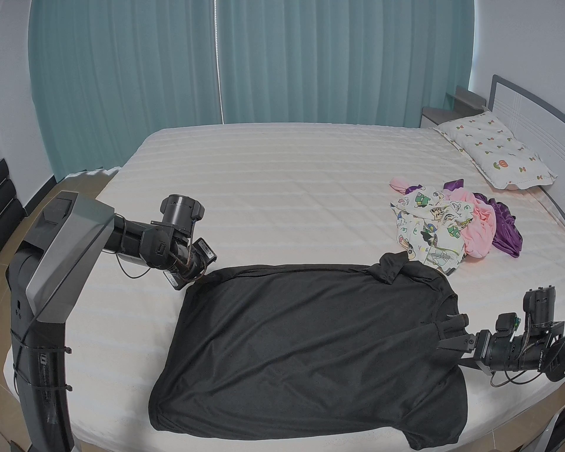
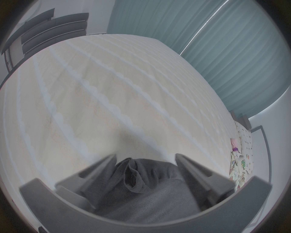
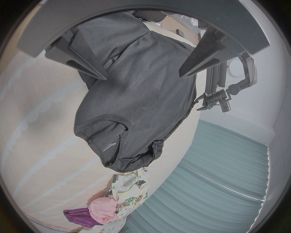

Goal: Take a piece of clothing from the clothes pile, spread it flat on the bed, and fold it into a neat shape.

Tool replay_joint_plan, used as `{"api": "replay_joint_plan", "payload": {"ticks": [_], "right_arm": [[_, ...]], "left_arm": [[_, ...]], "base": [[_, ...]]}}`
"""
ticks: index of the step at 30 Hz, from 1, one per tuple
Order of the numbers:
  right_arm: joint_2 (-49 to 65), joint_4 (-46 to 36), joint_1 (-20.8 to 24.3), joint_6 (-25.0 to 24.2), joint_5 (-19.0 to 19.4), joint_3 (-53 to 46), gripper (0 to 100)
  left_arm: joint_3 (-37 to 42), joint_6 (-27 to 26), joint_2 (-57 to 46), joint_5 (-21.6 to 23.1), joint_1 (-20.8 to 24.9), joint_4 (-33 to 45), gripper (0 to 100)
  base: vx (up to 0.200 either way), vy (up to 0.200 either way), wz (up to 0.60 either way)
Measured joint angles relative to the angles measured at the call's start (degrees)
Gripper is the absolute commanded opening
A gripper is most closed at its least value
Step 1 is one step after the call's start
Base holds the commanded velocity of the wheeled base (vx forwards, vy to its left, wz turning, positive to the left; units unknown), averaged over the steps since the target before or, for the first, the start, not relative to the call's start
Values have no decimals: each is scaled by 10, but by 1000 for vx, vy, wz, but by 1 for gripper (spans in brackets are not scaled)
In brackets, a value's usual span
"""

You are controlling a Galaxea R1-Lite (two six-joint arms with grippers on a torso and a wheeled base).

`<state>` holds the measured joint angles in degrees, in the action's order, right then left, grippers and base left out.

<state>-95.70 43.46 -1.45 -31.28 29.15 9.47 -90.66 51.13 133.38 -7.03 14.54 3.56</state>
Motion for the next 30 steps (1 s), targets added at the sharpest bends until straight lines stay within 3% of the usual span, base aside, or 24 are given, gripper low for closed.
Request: {"api": "replay_joint_plan", "payload": {"ticks": [7,14,30], "right_arm": [[-1,0,0,0,0,0,100],[-2,0,0,0,0,0,100],[1,0,0,0,0,0,100]], "left_arm": [[5,-4,11,-4,10,0,0],[-7,-6,12,-37,4,-5,0],[-92,-17,52,-43,-59,-2,0]], "base": [[0,0,0],[0,0,0],[0,0,0]]}}
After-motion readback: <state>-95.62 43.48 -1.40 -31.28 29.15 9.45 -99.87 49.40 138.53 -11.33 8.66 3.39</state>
